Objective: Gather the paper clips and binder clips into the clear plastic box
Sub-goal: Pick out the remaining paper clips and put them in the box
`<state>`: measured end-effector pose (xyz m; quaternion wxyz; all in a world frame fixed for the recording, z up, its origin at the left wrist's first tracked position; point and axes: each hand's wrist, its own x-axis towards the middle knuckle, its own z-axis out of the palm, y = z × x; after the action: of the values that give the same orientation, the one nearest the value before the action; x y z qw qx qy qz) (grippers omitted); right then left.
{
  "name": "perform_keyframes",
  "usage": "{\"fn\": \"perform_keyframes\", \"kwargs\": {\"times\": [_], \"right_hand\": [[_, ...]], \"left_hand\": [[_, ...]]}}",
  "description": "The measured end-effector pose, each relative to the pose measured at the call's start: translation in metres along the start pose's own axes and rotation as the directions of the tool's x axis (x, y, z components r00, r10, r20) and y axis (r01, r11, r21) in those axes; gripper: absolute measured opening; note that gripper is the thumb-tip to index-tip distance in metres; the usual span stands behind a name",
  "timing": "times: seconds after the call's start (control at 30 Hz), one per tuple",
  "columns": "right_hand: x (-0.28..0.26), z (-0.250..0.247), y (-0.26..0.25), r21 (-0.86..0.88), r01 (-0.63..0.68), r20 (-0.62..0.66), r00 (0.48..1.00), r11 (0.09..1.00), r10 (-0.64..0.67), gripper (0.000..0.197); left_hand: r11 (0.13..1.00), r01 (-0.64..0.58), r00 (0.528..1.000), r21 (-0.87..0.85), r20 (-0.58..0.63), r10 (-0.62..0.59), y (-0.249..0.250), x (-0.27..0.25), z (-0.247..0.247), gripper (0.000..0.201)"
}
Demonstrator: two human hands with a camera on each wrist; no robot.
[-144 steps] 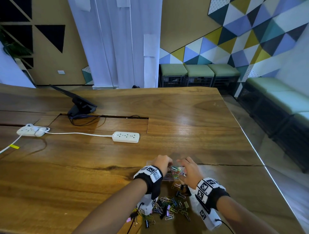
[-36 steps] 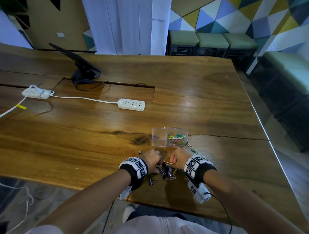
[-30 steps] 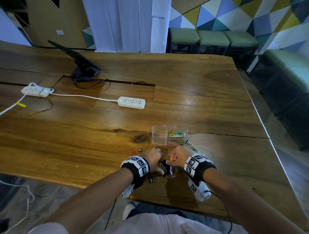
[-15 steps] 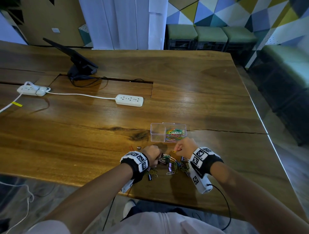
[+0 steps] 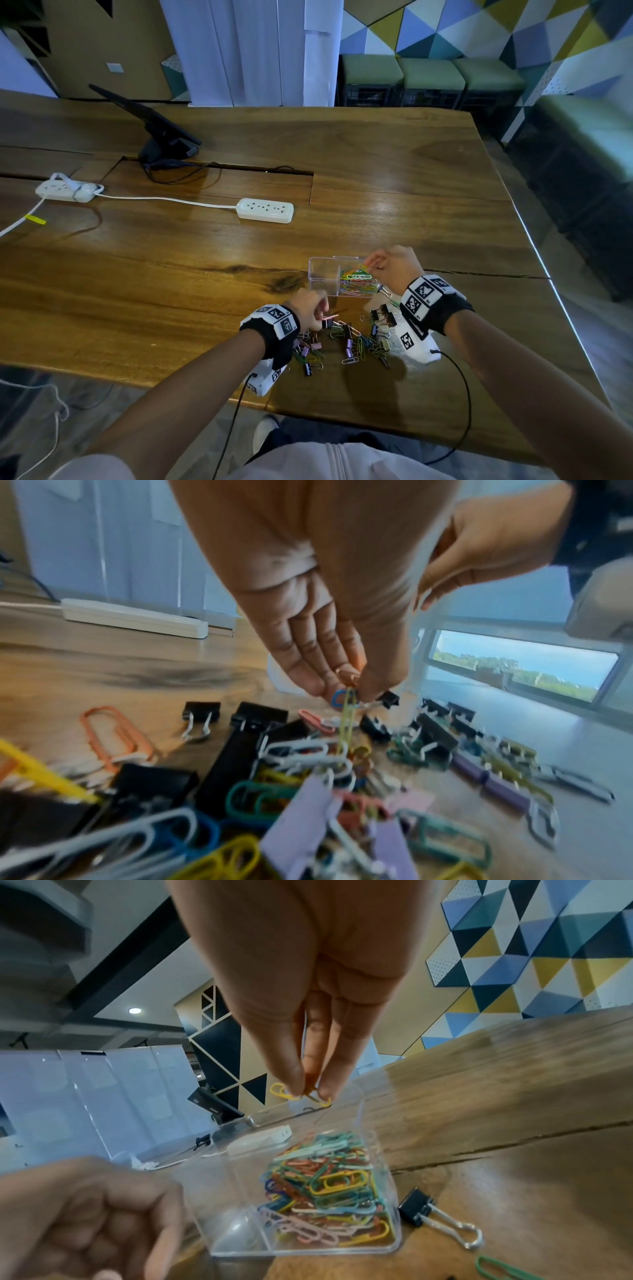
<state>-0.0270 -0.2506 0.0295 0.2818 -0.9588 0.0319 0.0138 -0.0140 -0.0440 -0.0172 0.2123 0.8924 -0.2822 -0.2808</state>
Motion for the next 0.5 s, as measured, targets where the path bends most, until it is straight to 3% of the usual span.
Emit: {"fn": "perform_keyframes", "kwargs": {"times": [0.23, 0.4, 0.5], "right_hand": [[0.010, 0.006, 0.003, -0.146, 0.045, 0.044, 0.998, 0.988, -0.039, 0.015], [0.009, 0.010, 0.007, -0.156, 0.058, 0.127, 0.991, 0.986, -0.039, 0.020], [0.003, 0.007, 0.005, -0.133, 0.057, 0.111, 0.993, 0.989, -0.042, 0.024]], "left_hand": [[0.979, -0.003, 0.998, -0.205, -0.065, -0.010, 0.010, 0.006, -0.023, 0.022], [0.982, -0.052, 0.994, -0.180, -0.106, 0.033, 0.024, 0.012, -0.041, 0.020], [0.990, -0.075, 0.987, -0.122, -0.150, 0.056, 0.034, 0.018, -0.053, 0.020]]}}
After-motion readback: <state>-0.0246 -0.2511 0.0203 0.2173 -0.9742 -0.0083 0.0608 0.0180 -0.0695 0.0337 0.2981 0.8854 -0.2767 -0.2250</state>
